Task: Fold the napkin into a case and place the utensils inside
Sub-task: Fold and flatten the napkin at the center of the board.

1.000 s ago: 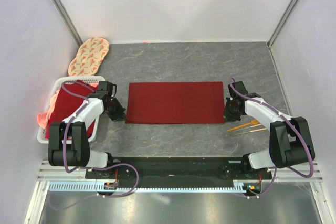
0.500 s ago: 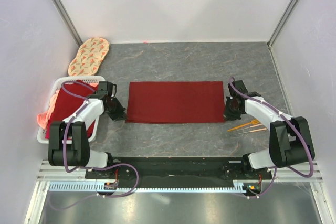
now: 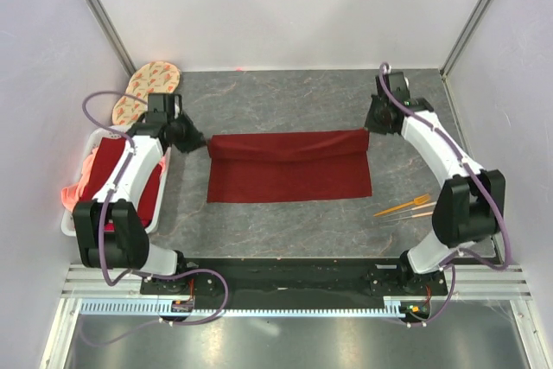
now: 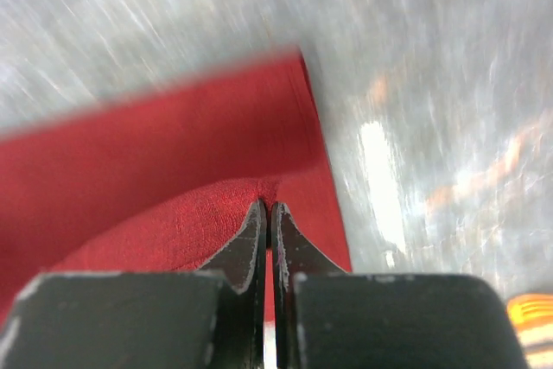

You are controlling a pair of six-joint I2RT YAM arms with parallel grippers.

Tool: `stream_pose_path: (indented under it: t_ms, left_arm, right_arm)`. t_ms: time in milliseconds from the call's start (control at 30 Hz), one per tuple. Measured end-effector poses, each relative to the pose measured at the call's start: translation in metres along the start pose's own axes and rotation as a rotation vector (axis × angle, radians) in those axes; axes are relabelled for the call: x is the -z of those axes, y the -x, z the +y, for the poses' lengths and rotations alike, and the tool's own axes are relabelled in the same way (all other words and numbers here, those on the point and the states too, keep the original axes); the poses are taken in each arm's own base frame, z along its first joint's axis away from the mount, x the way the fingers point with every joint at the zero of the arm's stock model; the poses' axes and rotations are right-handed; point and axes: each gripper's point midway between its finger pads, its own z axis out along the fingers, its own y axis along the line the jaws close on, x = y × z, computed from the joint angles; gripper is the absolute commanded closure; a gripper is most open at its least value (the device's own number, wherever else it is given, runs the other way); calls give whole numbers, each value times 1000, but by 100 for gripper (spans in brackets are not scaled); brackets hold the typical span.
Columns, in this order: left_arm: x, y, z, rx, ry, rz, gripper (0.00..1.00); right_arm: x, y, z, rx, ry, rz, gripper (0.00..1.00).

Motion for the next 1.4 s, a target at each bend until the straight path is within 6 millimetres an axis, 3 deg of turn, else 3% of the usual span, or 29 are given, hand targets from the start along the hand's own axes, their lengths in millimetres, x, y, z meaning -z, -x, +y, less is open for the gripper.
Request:
stream_pose_path:
  t_ms: [167,333,433,600,667,733,867,1100,1300,1400]
  left_arm:
    - [9,61,-53,-34,-120,-144,98]
    - [-5,111,-90,-51,-179,-213,98]
    - [-21,128,-100,-54,-196,-221,98]
    - [-29,123,-99,-50,-202,-182,98]
    - [-26,115,-95,-49,-201,-175,98]
    - [-22,99,-83,-43,-182,-151,98]
    - [-14,52,-46,-25,-127,-88,98]
    - [-6,-28,17,12,-17,48,98]
    - [-8,-60,45,8,49,128,98]
    - [-10,-70,55,8,74,154,98]
  right_arm:
    - [-6,79,32,4,48,-140,100]
    - [-23,141,67,4,126,-228,100]
    - [-30,158,77,10,151,-251,100]
    - [-31,154,79,22,164,-230,100]
    - [-32,145,77,24,165,-208,100]
    - [-34,122,68,23,154,-161,100]
    - [-26,54,40,20,119,-34,100]
    - [-4,-33,5,19,121,78,100]
    - [-5,-103,-22,21,105,181,100]
    - [-9,-125,-30,22,96,222,100]
